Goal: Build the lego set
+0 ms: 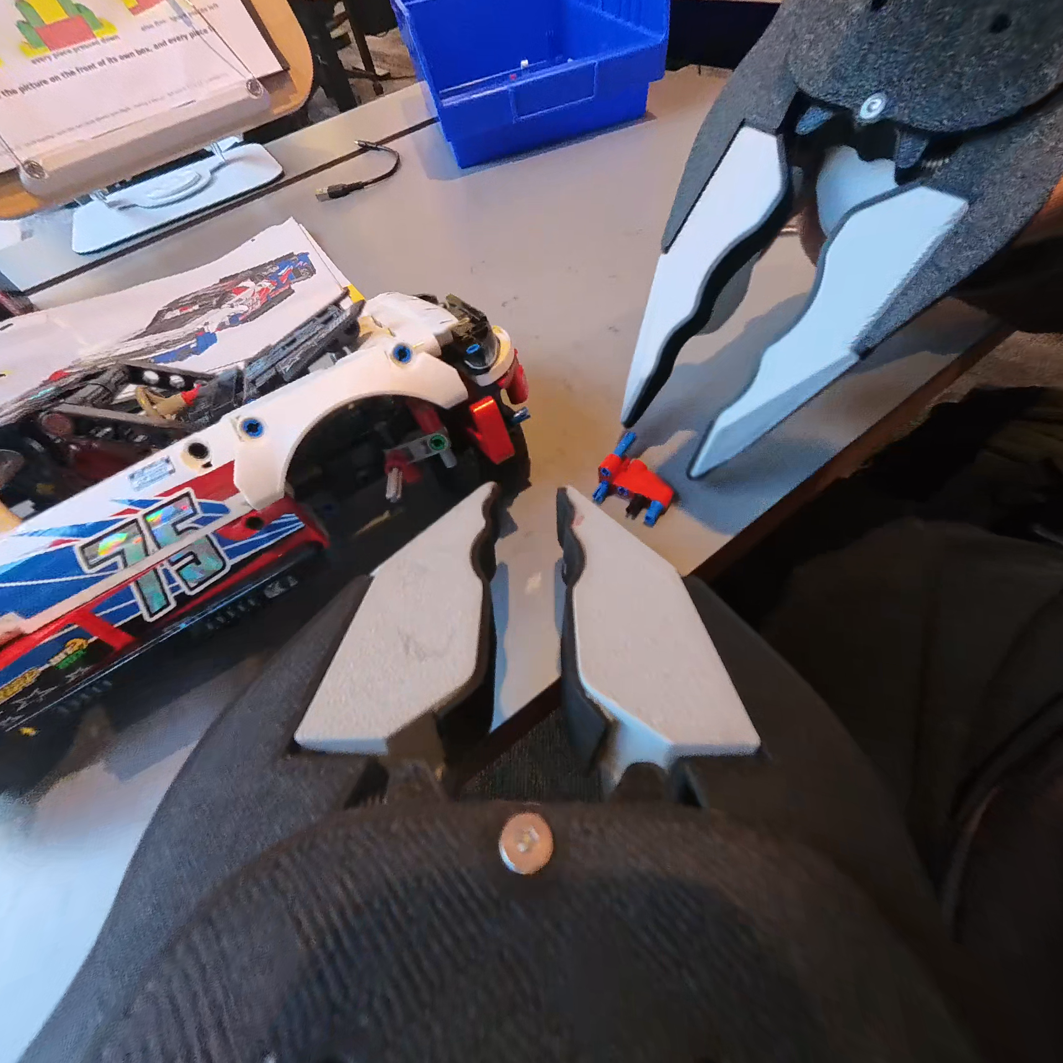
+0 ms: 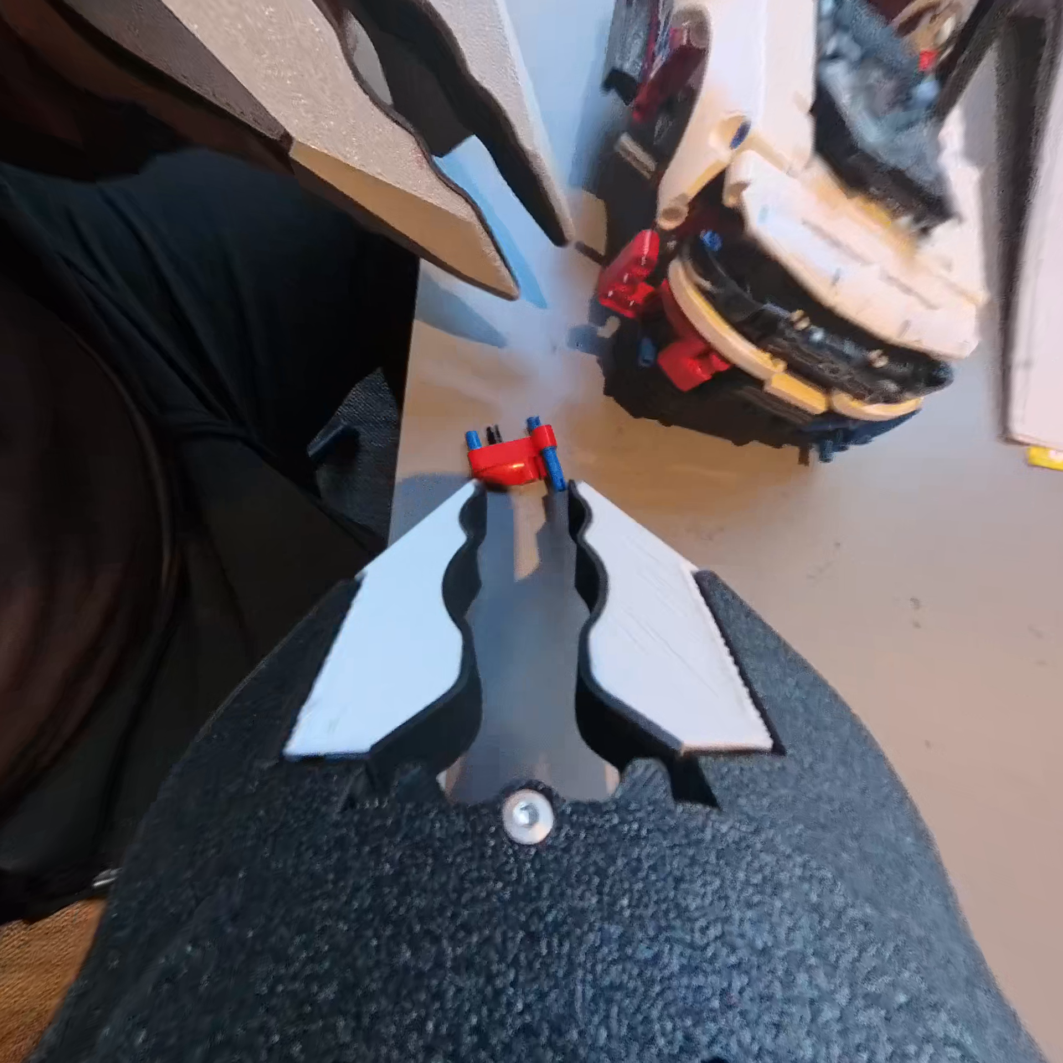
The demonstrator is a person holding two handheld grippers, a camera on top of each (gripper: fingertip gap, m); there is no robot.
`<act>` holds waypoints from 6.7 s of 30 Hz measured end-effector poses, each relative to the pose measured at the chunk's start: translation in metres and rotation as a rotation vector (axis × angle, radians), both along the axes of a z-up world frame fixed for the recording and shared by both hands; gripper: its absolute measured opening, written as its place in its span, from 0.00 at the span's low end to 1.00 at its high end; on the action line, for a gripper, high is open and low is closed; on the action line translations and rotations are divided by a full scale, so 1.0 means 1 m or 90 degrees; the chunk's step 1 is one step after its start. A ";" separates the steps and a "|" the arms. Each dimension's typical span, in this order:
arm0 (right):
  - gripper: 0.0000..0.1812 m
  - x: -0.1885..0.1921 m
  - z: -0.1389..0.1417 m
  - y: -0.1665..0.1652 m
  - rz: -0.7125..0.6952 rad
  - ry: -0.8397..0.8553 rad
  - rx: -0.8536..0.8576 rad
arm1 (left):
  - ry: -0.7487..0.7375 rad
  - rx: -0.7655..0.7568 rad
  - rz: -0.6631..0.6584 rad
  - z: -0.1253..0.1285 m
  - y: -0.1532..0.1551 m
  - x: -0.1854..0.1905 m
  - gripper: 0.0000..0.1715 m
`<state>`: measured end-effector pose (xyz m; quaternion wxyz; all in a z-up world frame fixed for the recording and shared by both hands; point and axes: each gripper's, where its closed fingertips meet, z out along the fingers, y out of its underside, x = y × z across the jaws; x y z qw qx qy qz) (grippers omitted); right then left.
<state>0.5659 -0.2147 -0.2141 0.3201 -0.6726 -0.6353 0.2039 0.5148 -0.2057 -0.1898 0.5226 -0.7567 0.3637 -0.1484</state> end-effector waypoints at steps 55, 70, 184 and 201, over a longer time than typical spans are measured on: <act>0.60 -0.036 0.053 0.083 -0.060 0.231 -0.163 | -0.261 -0.217 -0.113 0.029 0.097 -0.223 0.24; 0.72 -0.054 0.015 0.075 -0.062 0.127 -0.129 | -0.283 -0.255 -0.125 0.030 0.094 -0.227 0.29; 0.02 -0.023 -0.008 -0.004 -0.084 0.095 -0.363 | 0.155 0.028 -0.181 -0.036 -0.038 0.022 0.18; 0.02 -0.023 0.009 -0.028 -0.104 0.219 -0.600 | 0.293 0.229 -0.270 -0.010 -0.048 0.029 0.05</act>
